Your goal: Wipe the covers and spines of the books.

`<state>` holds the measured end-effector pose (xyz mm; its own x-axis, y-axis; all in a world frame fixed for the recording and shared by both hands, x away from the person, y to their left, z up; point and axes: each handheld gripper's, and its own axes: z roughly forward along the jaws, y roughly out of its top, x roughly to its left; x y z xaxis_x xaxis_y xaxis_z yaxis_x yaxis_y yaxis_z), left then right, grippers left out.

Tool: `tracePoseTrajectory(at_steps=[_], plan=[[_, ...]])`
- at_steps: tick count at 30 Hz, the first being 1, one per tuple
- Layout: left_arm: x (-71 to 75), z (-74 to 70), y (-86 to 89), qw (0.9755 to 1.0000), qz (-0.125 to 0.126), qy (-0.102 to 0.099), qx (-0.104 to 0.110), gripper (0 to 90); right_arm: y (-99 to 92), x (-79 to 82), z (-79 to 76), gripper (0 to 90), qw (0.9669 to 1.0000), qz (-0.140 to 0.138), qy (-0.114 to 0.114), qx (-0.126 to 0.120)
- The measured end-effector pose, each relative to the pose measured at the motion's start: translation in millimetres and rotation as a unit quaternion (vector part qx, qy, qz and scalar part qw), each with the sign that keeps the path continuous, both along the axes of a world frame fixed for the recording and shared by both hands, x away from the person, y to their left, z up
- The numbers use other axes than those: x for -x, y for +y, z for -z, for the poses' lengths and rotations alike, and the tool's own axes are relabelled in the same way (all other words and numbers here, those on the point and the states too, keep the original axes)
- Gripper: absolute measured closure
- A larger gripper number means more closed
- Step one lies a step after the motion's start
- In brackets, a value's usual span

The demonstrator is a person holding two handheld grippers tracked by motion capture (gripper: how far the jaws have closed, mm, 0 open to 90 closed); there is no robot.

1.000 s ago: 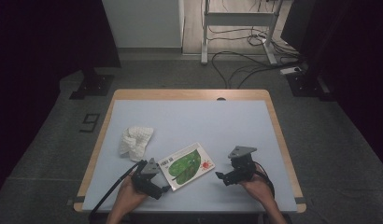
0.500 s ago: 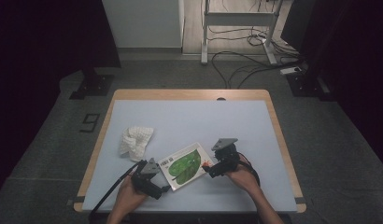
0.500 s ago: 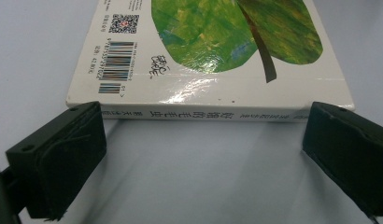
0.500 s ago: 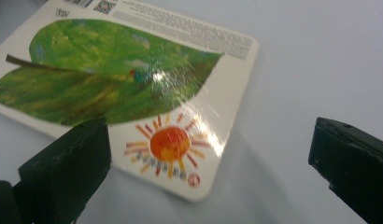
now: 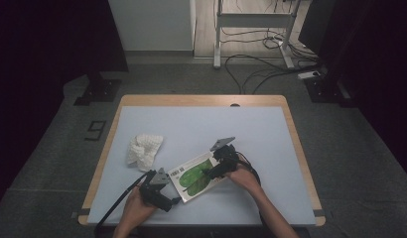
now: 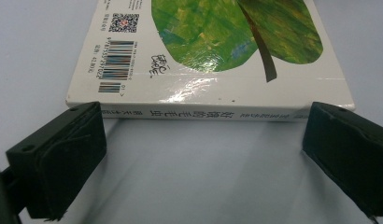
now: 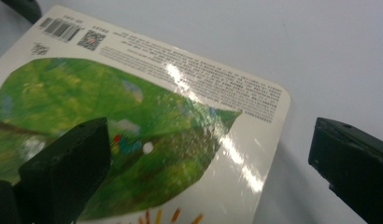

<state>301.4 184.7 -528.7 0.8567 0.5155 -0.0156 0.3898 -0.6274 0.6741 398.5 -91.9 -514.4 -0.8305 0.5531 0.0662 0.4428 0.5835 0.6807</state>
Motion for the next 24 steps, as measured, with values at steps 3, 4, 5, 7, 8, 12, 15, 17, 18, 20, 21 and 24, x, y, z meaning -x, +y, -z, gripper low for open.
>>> tracePoseTrajectory(at_steps=[3,4,5,7,8,12,15,17,18,20,21,24], plan=[[-0.1,0.1,0.0,1.0000,0.000,0.000,0.000,0.0,3.7,-8.0,4.4,0.0,1.0000,-0.001,0.009,-0.005],[-0.1,0.1,0.0,1.0000,0.000,0.000,0.000,0.0,4.6,-10.4,5.8,0.0,0.9999,-0.001,0.010,-0.005],[-0.1,0.1,0.1,1.0000,0.000,0.000,0.000,0.0,6.0,-12.2,7.2,0.0,0.9999,0.001,0.012,-0.004],[-0.1,0.1,0.1,1.0000,0.000,0.000,0.000,0.0,7.0,-15.9,8.8,0.0,0.9998,-0.003,0.018,-0.010],[-0.1,0.1,0.1,1.0000,0.000,0.000,0.000,0.0,8.1,-17.7,9.6,0.0,0.9997,-0.002,0.021,-0.014],[0.0,0.1,0.1,1.0000,0.000,0.001,0.000,0.0,10.9,-20.9,12.4,0.0,0.9991,-0.006,0.030,-0.029],[-0.1,0.1,0.1,1.0000,0.000,0.001,0.000,0.0,11.4,-20.8,12.4,0.0,0.9983,-0.005,0.040,-0.042],[-0.2,0.0,0.1,1.0000,0.000,0.001,0.000,0.0,12.1,-20.3,12.1,0.0,0.9980,0.002,0.044,-0.047],[-0.2,0.0,0.1,1.0000,0.000,0.001,0.000,0.0,12.9,-19.8,11.9,0.0,0.9981,0.004,0.043,-0.044],[-0.2,0.0,0.1,1.0000,0.000,0.001,0.000,0.0,13.3,-19.5,11.4,0.0,0.9981,0.008,0.043,-0.044],[-0.2,0.0,0.1,1.0000,0.000,0.001,0.000,0.0,13.3,-19.5,10.9,0.0,0.9979,0.010,0.044,-0.047],[-0.2,0.1,0.1,1.0000,0.000,0.001,0.000,0.0,12.1,-18.9,8.3,0.1,0.9976,0.013,0.044,-0.052]])
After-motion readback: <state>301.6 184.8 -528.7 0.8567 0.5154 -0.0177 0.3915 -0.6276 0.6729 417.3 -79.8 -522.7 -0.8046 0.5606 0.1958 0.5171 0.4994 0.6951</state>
